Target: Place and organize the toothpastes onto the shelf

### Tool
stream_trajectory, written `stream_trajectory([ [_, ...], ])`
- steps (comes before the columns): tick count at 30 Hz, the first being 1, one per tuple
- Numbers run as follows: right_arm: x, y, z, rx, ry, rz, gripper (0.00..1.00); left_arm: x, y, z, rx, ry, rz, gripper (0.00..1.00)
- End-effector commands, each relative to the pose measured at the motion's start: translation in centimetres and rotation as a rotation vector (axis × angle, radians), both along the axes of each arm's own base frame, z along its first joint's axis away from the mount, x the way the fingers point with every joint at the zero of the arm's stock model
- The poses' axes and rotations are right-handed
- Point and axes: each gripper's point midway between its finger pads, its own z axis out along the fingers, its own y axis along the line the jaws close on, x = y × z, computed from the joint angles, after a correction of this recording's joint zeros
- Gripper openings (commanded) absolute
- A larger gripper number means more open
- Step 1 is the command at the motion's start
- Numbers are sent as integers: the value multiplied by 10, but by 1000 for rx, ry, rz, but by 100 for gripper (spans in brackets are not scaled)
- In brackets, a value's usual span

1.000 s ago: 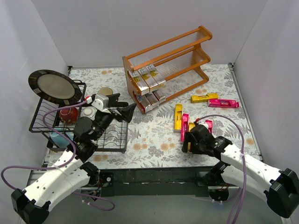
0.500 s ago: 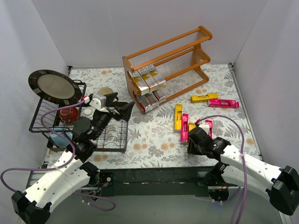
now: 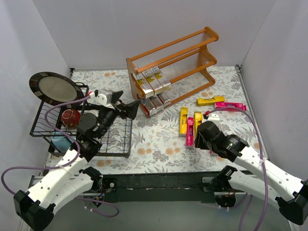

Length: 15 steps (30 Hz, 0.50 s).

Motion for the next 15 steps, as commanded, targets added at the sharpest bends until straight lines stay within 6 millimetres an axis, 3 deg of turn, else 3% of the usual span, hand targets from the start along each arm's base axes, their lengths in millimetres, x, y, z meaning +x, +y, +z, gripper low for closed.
stream_trajectory([
  [1,44,9,72,-61,-180,35,37,-2,-10,43,-43,-33,-57,98],
  [4,70,13,82,-119,-181,102,37,4,-17,48,-33,-24,-70,98],
  [6,99,10,102,-98,-219,115,36,9,-19,53,-26,-34,-66,98],
  [7,105,22,100,-52,-193,173,36,10,-19,55,-23,-37,-65,98],
  [8,126,16,116,-28,-244,152,36,11,-19,54,-9,-45,-59,98],
  [10,142,19,115,-34,-230,206,35,11,-17,53,-9,-56,-49,98],
  [11,157,16,137,-28,-276,203,35,11,-15,53,-12,-61,-41,98],
  [14,187,12,144,-68,-288,241,34,11,-9,41,22,-75,-19,98],
  [15,201,13,160,-65,-339,245,35,13,-5,34,35,-69,3,98],
])
